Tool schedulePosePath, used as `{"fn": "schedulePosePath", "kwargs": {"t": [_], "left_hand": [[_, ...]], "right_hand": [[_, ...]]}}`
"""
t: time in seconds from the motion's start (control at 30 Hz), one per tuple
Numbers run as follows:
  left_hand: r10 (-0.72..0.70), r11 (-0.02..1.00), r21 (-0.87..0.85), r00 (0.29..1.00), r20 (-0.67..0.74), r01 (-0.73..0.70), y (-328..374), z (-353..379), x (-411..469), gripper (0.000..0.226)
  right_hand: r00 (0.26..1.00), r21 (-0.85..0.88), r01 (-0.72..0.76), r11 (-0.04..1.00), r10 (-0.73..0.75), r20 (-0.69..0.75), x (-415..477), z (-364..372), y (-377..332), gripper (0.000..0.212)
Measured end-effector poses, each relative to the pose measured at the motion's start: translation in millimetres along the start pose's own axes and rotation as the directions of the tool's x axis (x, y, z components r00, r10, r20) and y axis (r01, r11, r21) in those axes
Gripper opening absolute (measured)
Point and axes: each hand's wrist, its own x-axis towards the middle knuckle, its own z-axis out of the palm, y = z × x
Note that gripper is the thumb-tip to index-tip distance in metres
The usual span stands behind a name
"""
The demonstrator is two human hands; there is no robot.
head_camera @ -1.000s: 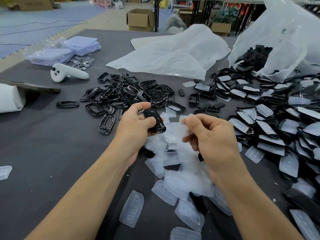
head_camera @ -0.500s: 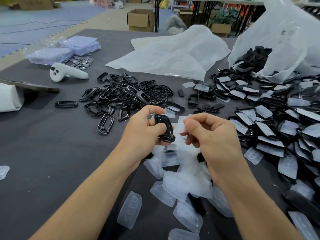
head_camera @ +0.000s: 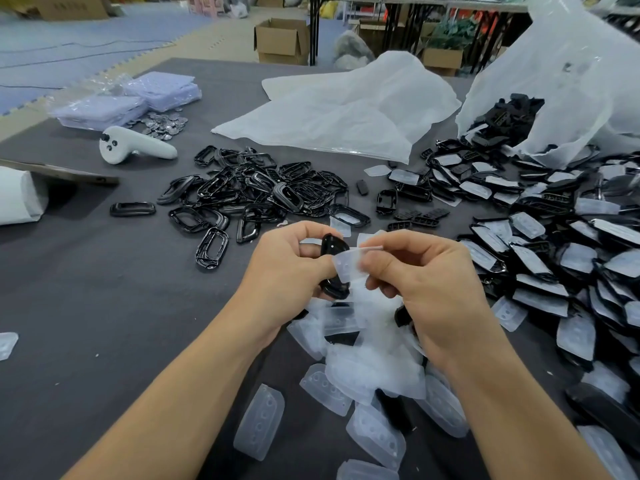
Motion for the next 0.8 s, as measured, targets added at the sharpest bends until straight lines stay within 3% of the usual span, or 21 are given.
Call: {"fn": "schedulePosePath", "kwargs": {"t": [0.17, 0.27, 0.33, 0.4, 0.57, 0.8], "left_hand": [[-0.011, 1.0, 0.027, 0.999, 0.051, 0.01, -1, 1, -2, 0.018], [-0.006, 0.999, 0.034, 0.995, 0.104, 0.002, -1, 2, -4, 0.018], [-0.002, 1.0, 0.023, 0.993, 0.119, -0.001, -2, 2, -4, 0.018], [0.011, 0.999, 0.036, 0.992, 0.127, -0.016, -3, 1, -3, 0.021], [0.055, 0.997, 0.04, 0.99, 0.128, -0.06, -4, 4, -4, 0.024], [0.004, 0.997, -0.077, 0.98, 0.198, 0.011, 0, 5, -6, 0.03]], "right_hand": [[0.984, -0.032, -0.026, 0.999, 0.031, 0.176, -2, 0, -2, 0.027], [0.997, -0.196, 0.019, 0.98, -0.004, 0.076, -3, 3, 1, 0.022], [0.993, -0.376, 0.105, 0.921, -0.116, -0.005, -4, 3, 4, 0.02], [0.977, -0.444, 0.165, 0.881, -0.206, -0.046, -4, 3, 6, 0.018], [0.98, -0.393, 0.141, 0.909, -0.185, -0.077, -3, 4, 8, 0.014], [0.965, -0.376, 0.115, 0.92, -0.192, -0.176, -3, 4, 9, 0.015]]}}
